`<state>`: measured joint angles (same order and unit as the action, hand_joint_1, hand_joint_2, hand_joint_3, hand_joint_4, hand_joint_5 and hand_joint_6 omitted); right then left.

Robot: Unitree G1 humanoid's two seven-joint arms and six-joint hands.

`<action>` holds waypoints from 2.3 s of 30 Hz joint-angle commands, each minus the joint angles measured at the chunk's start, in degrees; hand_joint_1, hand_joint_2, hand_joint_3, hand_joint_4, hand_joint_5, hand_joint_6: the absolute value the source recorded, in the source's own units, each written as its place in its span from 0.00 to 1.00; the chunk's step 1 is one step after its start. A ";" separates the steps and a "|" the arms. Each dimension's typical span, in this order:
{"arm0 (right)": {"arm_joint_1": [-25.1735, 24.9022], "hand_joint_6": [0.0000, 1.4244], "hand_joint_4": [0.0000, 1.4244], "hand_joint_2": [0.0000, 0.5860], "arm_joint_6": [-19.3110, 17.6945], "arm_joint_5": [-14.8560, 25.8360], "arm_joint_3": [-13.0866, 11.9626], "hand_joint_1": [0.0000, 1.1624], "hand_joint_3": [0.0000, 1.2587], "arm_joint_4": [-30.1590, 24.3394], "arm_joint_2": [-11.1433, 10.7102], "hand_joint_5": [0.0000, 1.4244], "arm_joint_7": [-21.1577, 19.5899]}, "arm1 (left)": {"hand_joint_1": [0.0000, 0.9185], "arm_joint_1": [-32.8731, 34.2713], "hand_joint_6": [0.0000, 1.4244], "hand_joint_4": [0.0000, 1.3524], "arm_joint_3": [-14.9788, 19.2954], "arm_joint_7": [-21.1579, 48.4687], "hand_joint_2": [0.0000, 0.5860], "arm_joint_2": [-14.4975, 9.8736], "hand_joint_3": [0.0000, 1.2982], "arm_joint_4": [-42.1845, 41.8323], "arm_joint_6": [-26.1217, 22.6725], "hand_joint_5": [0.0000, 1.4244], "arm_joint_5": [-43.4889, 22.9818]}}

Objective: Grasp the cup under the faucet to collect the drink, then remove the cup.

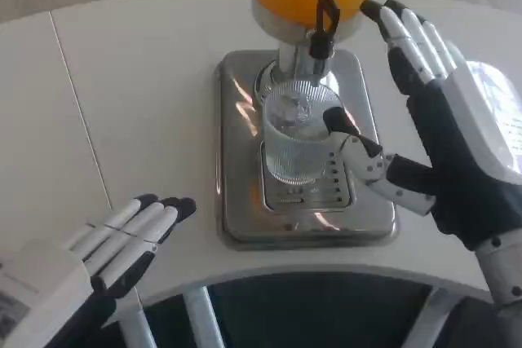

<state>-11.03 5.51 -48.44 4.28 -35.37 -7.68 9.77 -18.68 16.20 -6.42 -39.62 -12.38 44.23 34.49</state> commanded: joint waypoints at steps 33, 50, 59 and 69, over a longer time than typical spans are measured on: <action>-11.91 0.06 0.00 0.76 -7.99 9.02 2.17 0.37 0.04 18.33 -3.67 0.00 -13.59 | 0.10 -6.10 0.12 0.00 2.90 4.03 0.18 2.16 0.05 -4.84 -0.54 0.05 0.30; -13.94 0.07 0.00 0.76 -11.91 10.74 6.68 0.37 0.04 24.92 -1.87 0.00 -15.27 | 0.10 -6.93 0.13 0.00 4.09 5.17 0.19 2.14 0.07 -4.70 -0.10 0.07 -0.38; -15.83 0.07 0.00 0.77 -13.17 11.14 9.44 0.36 0.04 28.29 -2.26 0.00 -14.24 | 0.10 -7.28 0.13 0.00 4.76 5.64 0.20 1.92 0.07 -4.43 0.29 0.07 -1.15; -18.17 0.08 0.00 0.77 -12.73 9.42 13.40 0.36 0.04 31.58 -4.03 0.00 -11.70 | 0.10 -7.71 0.14 0.00 5.04 5.97 0.20 2.19 0.07 -4.43 0.52 0.08 -1.73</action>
<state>-28.93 -6.60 -38.05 14.70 -5.72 -11.10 -5.32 -25.90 21.17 -1.14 -37.60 -16.80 44.07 33.75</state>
